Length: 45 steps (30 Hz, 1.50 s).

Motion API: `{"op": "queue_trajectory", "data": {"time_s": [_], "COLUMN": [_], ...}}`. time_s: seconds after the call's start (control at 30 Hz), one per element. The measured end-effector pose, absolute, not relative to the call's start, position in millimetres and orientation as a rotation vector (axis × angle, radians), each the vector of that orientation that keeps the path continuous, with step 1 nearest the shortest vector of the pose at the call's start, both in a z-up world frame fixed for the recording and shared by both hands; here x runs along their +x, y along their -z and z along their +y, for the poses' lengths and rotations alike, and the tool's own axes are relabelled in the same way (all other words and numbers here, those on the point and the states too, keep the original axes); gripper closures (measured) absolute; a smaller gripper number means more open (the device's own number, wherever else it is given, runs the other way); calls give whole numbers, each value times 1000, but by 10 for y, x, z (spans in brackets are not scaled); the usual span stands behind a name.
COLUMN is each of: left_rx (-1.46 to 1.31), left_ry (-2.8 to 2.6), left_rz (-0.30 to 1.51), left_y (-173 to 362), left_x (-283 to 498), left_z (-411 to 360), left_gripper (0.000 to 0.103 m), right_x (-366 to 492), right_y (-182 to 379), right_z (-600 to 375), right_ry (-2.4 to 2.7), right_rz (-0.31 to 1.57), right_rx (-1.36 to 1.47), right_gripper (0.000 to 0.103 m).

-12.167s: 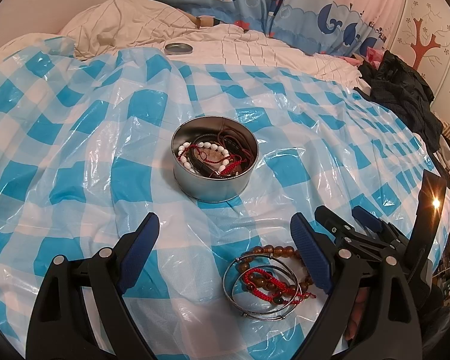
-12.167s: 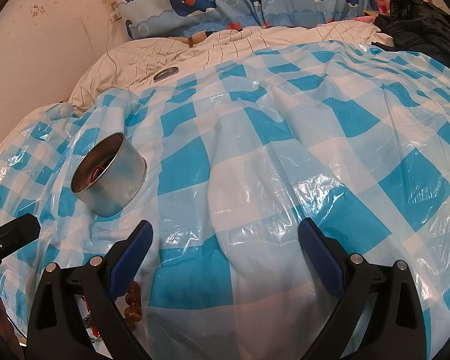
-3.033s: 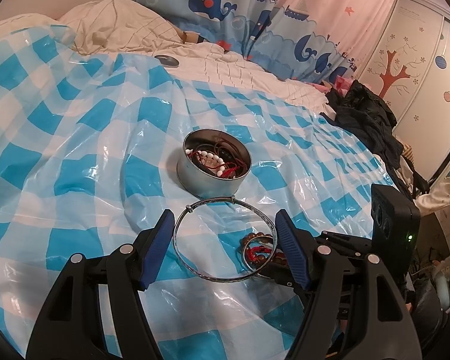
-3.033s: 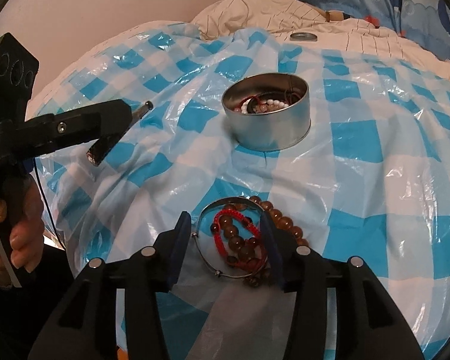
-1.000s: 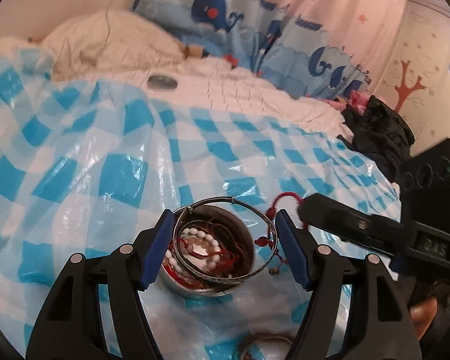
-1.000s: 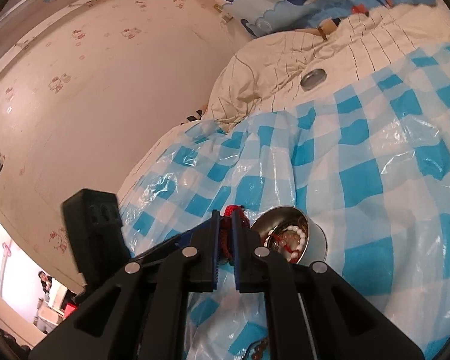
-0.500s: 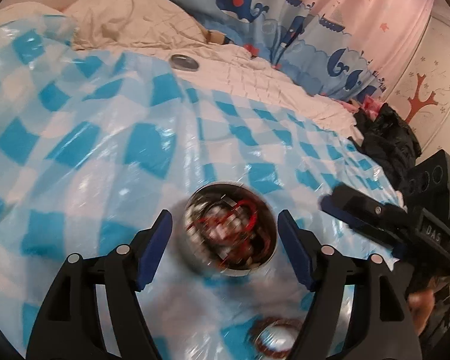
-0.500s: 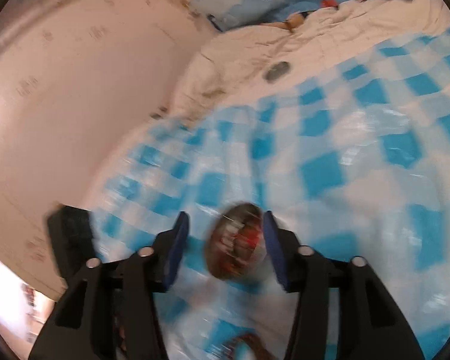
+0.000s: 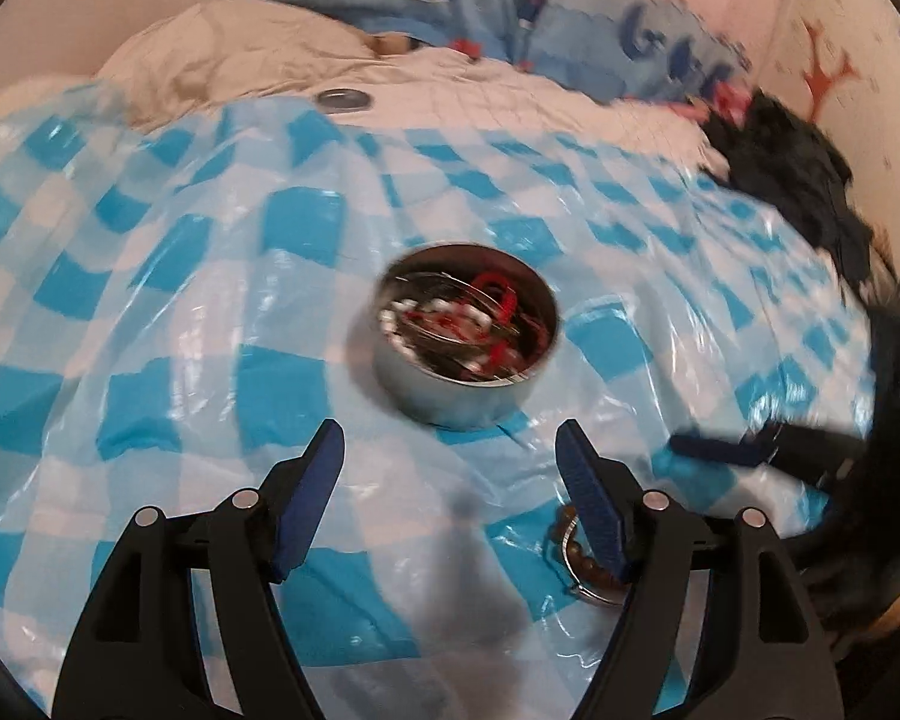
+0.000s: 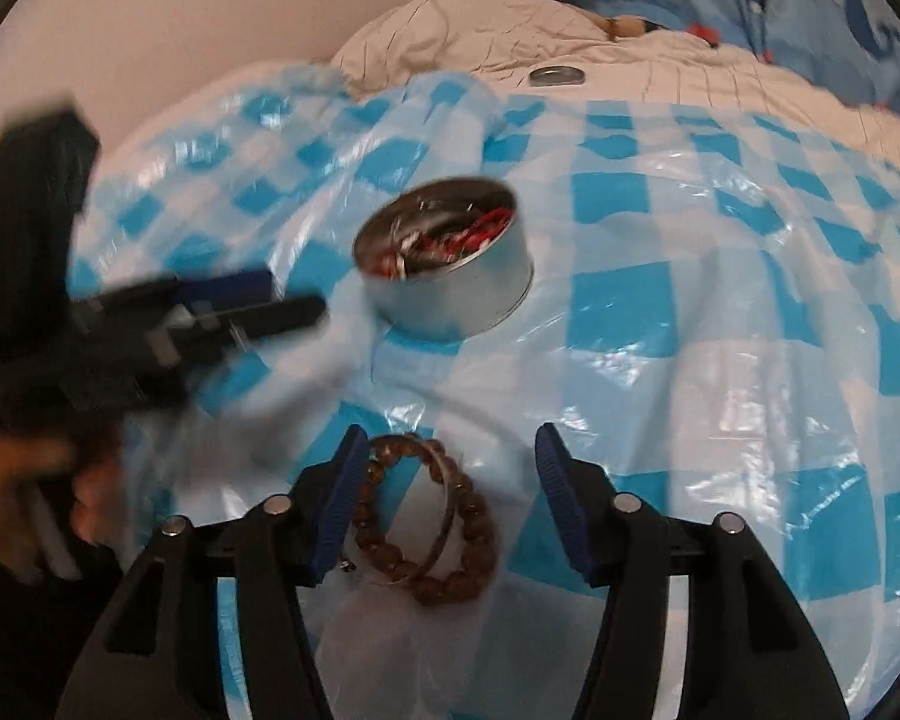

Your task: Organize jewelry

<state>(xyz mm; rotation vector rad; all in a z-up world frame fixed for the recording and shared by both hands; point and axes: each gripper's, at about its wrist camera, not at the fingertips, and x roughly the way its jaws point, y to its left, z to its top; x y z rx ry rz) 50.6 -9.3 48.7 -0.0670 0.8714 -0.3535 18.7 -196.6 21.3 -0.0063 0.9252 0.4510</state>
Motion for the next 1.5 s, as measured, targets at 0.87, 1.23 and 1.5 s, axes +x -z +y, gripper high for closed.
{"op": "queue_trajectory", "data": {"time_s": [0.87, 1.23, 1.5], "left_rx": [252, 1, -105], "left_ry": [560, 587, 456], "left_rz": [978, 787, 768], "left_y": [-92, -961, -969], "left_x": [306, 551, 1131], "left_z": [-907, -449, -388], "left_gripper": [94, 94, 94], "right_x": [332, 348, 418], "right_y": [-609, -743, -763], "right_z": [-2976, -2905, -2860], "right_ry": [-375, -430, -449], "right_rz": [753, 681, 692], "right_rx": [500, 523, 531], "right_gripper": [97, 97, 97]}}
